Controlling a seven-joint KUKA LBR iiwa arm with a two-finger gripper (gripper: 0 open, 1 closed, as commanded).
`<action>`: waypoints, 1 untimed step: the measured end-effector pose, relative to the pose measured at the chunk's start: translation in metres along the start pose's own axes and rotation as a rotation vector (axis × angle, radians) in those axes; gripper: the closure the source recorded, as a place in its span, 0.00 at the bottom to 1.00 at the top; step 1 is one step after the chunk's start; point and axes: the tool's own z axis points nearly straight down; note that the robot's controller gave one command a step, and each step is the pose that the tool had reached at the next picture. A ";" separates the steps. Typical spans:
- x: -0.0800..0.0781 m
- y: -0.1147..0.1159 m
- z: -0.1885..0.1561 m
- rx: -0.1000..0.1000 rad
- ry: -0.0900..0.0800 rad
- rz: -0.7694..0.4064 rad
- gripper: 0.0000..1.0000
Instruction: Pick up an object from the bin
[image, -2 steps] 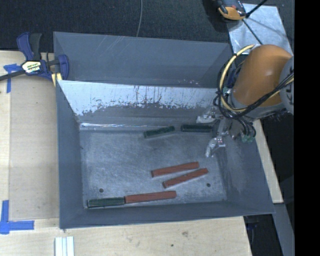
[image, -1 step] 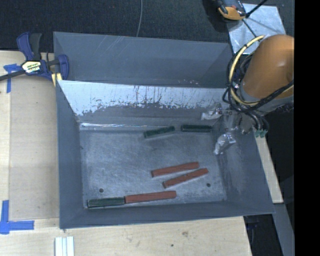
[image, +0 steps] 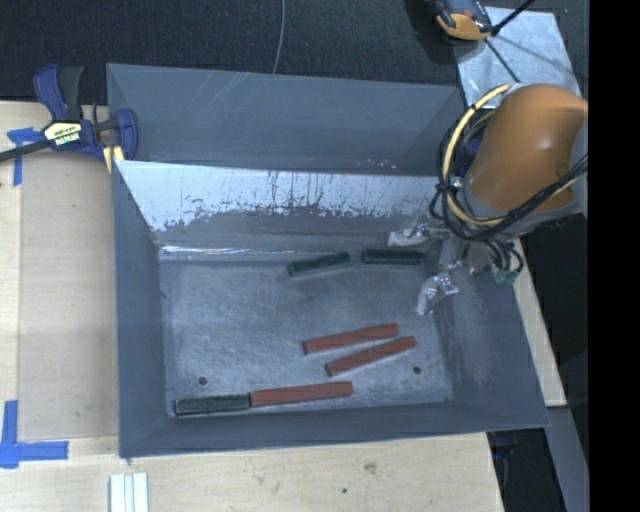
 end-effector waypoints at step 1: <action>-0.001 0.017 0.063 -0.003 0.009 0.057 0.00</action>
Offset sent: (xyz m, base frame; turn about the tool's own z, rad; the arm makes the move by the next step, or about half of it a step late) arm -0.0741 0.0351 -0.1080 -0.0531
